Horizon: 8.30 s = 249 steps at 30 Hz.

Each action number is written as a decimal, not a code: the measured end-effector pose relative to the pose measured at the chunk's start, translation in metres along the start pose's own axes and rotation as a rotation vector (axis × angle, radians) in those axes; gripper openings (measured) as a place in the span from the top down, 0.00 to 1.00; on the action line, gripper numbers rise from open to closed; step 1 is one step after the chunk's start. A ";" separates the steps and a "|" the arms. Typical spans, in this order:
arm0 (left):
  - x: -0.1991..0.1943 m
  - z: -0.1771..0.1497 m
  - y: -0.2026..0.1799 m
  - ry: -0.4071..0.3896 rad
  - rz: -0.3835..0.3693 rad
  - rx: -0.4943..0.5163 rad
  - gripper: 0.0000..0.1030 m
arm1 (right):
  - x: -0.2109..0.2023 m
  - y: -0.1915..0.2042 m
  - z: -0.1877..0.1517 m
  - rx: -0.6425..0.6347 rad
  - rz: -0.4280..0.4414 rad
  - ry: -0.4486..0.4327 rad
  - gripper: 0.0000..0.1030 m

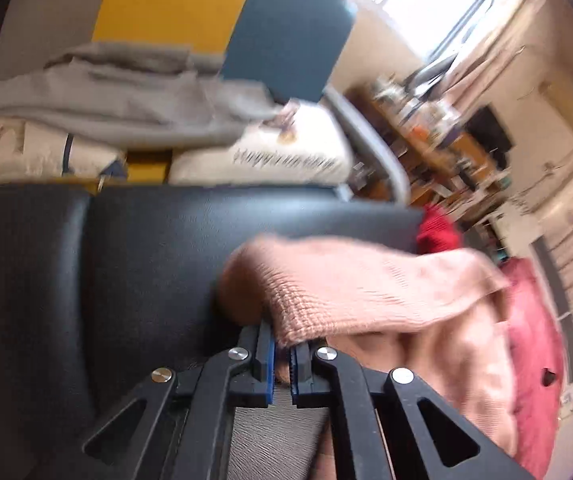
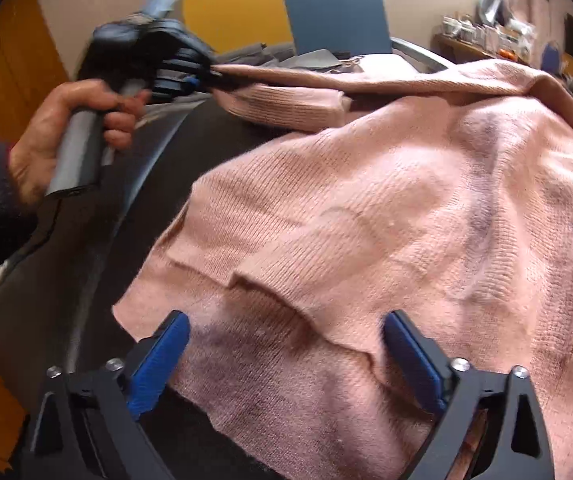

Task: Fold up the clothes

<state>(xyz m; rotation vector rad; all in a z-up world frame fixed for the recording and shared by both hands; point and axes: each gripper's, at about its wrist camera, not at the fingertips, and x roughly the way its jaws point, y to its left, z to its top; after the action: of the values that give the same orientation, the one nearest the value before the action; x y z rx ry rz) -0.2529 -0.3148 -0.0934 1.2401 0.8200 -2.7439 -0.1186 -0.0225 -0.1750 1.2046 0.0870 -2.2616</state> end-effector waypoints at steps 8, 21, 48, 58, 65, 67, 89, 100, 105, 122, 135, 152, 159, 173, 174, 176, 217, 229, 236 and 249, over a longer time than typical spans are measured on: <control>-0.099 0.003 -0.004 -0.095 -0.096 0.039 0.97 | -0.069 -0.064 0.002 0.226 -0.097 -0.121 0.37; -0.227 -0.047 0.058 -0.195 -0.123 -0.077 0.97 | -0.148 -0.120 -0.068 0.504 -0.238 -0.162 0.36; -0.295 -0.166 0.235 -0.185 0.161 -0.341 0.97 | -0.022 0.144 -0.060 -0.301 0.037 0.187 0.26; -0.342 -0.108 0.275 -0.187 0.411 -0.345 0.94 | -0.028 0.181 -0.070 -0.313 0.286 0.248 0.26; -0.309 -0.125 0.282 -0.031 0.596 -0.311 0.93 | -0.081 0.153 -0.068 -0.210 0.301 0.134 0.33; -0.307 -0.134 0.286 -0.017 0.590 -0.336 0.92 | -0.110 0.099 -0.058 -0.104 0.230 0.067 0.33; -0.173 -0.203 0.071 0.063 0.195 -0.005 0.90 | -0.085 -0.162 -0.041 0.127 -0.313 0.125 0.80; -0.117 -0.227 0.087 0.225 0.304 0.044 0.95 | -0.057 -0.270 0.012 0.175 -0.552 0.186 0.81; -0.117 -0.226 0.086 0.215 0.443 0.124 0.95 | -0.045 -0.325 0.044 0.257 -0.716 0.216 0.72; -0.167 -0.172 0.014 0.001 0.246 0.550 0.83 | -0.139 -0.198 0.043 0.376 -0.101 -0.105 0.41; -0.128 -0.181 0.019 0.120 0.197 0.756 0.81 | 0.012 -0.050 0.069 0.326 0.299 0.054 0.48; -0.085 -0.159 0.058 0.293 0.057 0.715 0.81 | 0.007 0.004 0.184 0.109 0.230 -0.068 0.89; -0.089 -0.127 0.091 0.238 0.074 0.520 0.97 | 0.028 0.054 0.263 0.039 0.281 -0.113 0.96; -0.063 -0.083 0.155 0.216 0.194 0.329 0.97 | 0.093 0.082 0.292 -0.035 0.152 0.001 0.89; -0.064 -0.082 0.157 0.212 0.186 0.325 0.97 | 0.100 0.075 0.281 -0.056 0.109 0.036 0.72; -0.062 -0.080 0.160 0.215 0.178 0.333 0.97 | 0.113 0.061 0.260 -0.096 0.026 0.106 0.39; -0.197 -0.095 0.217 -0.108 0.304 0.047 0.88 | 0.097 0.118 0.243 -0.244 0.022 -0.042 0.53; -0.233 -0.258 0.195 0.039 0.098 -0.152 0.81 | -0.043 -0.011 0.003 0.025 -0.047 0.203 0.42; -0.225 -0.273 0.184 0.044 0.120 -0.161 0.75 | -0.061 -0.031 -0.048 0.093 -0.111 0.117 0.42; -0.196 -0.257 0.182 0.080 0.139 -0.180 0.68 | -0.049 -0.023 -0.053 -0.008 -0.203 0.119 0.39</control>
<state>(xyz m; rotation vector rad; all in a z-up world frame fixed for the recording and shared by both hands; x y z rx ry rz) 0.1005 -0.3886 -0.1780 1.3235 0.9261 -2.4658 -0.0705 0.0355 -0.1728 1.3799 0.2753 -2.3562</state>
